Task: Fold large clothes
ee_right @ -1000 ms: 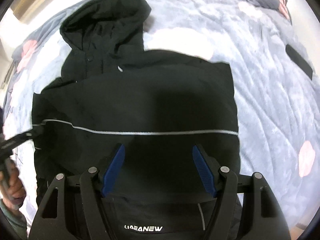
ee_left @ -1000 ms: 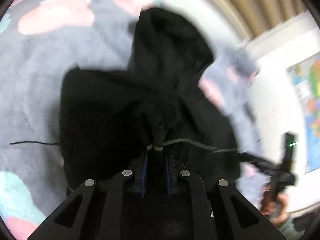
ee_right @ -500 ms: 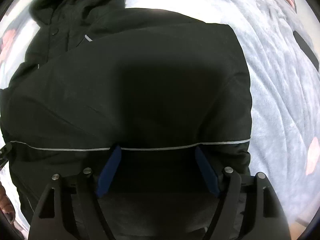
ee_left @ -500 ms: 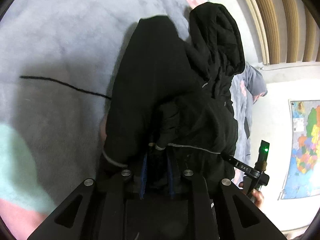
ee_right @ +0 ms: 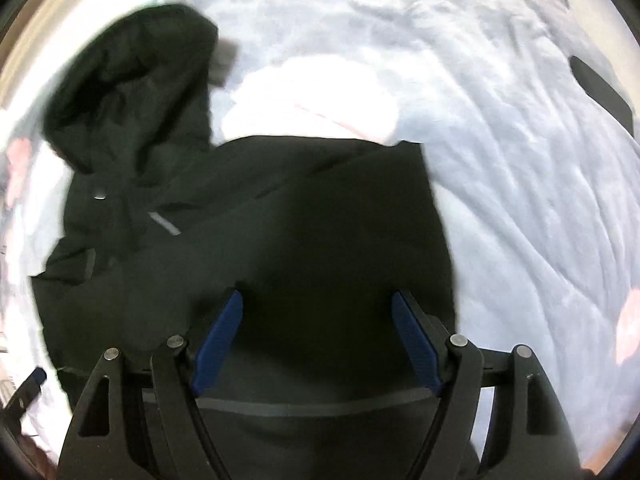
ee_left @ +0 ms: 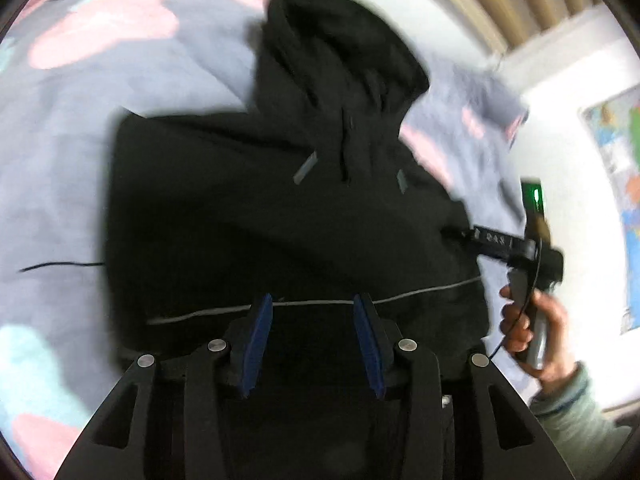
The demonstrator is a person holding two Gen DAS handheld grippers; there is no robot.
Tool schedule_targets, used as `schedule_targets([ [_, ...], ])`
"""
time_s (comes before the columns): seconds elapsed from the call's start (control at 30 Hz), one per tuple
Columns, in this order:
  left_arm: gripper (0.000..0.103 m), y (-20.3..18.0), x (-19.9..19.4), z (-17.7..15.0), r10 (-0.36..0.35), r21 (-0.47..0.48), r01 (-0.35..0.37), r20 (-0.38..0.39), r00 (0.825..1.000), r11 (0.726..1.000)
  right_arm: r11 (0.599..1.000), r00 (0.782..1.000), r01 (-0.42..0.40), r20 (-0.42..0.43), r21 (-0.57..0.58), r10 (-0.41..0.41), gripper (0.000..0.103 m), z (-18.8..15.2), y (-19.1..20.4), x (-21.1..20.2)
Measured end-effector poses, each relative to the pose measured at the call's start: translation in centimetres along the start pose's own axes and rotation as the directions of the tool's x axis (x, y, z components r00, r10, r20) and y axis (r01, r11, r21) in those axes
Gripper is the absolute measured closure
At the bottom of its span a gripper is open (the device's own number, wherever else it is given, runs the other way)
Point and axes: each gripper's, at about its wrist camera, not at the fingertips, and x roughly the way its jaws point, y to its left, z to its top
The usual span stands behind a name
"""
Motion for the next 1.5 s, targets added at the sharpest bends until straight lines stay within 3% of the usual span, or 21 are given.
schedule_targets([
  [0.07, 0.062, 0.5, 3.5, 0.2, 0.111, -0.007, -0.111, -0.067, 0.992, 0.994, 0.996, 0.995, 0.078, -0.064, -0.043, -0.08, 0.023, 0.1, 1.0, 3.1],
  [0.13, 0.065, 1.6, 5.2, 0.3, 0.108, -0.035, -0.111, -0.076, 0.991, 0.993, 0.992, 0.993, 0.107, -0.052, -0.061, -0.111, 0.018, 0.0, 1.5, 4.4],
  [0.27, 0.065, 1.8, 4.1, 0.4, 0.095, -0.042, -0.098, -0.079, 0.992, 0.994, 0.994, 0.995, 0.078, -0.058, -0.071, -0.082, 0.015, 0.2, 1.1, 4.2],
  [0.4, 0.065, 0.5, 0.3, -0.5, 0.073, 0.013, -0.073, -0.036, 0.997, 0.997, 0.996, 1.0, 0.018, -0.023, -0.086, -0.02, 0.019, -1.5, 0.7, -0.3],
  [0.47, 0.062, 0.4, -1.5, -1.2, 0.043, 0.032, -0.043, -0.009, 0.999, 0.999, 0.993, 0.999, -0.025, 0.042, -0.112, 0.029, 0.019, -3.7, 0.6, -4.0],
  [0.57, 0.059, 0.9, -2.3, -2.2, 0.084, 0.028, -0.084, 0.005, 0.996, 0.996, 0.994, 0.997, -0.024, 0.076, -0.11, 0.032, 0.019, -7.0, 0.3, -6.2],
  [0.63, 0.059, 1.9, -1.0, -2.7, 0.115, -0.012, -0.115, -0.021, 0.993, 0.993, 0.995, 0.998, 0.011, 0.057, -0.099, -0.005, 0.019, -8.6, 0.1, -5.4],
  [0.73, 0.06, 4.3, 2.2, -3.3, 0.093, -0.117, -0.104, -0.096, 0.991, 0.988, 0.994, 0.996, 0.079, -0.024, -0.076, -0.081, 0.018, -10.7, -0.1, -1.7],
  [0.8, 0.06, 4.0, 3.3, -3.0, 0.113, -0.112, -0.125, -0.106, 0.988, 0.986, 0.995, 0.996, 0.084, -0.028, -0.06, -0.086, 0.011, -11.0, -0.3, -0.4],
  [0.93, 0.06, 2.1, 1.7, -2.7, 0.163, -0.033, -0.167, -0.092, 0.982, 0.985, 0.999, 0.995, 0.047, -0.087, -0.014, -0.048, 0.01, -9.5, -0.5, -0.3],
  [1.1, 0.06, -0.6, -2.0, -0.3, 0.116, 0.06, -0.117, 0.023, 0.993, 0.991, 1.0, 0.998, -0.009, -0.068, -0.027, 0.007, 0.018, -7.3, -0.3, -4.0],
  [1.27, 0.059, -1.2, -3.2, 6.3, 0.098, 0.06, -0.108, 0.145, 0.985, 0.992, 0.995, 0.993, -0.016, 0.117, -0.099, 0.027, 0.018, -2.1, 2.9, -7.7],
  [1.4, 0.059, -1.4, -2.1, 12.5, 0.152, 0.046, -0.165, 0.216, 0.965, 0.985, 0.99, 0.984, -0.049, 0.165, -0.132, 0.071, 0.019, 4.0, 5.5, -5.6],
  [1.5, 0.059, -0.6, -1.2, 17.6, 0.132, -0.012, -0.133, 0.261, 0.956, 0.991, 0.982, 0.966, -0.082, 0.227, -0.173, 0.12, 0.019, 7.9, 8.5, -5.5],
])
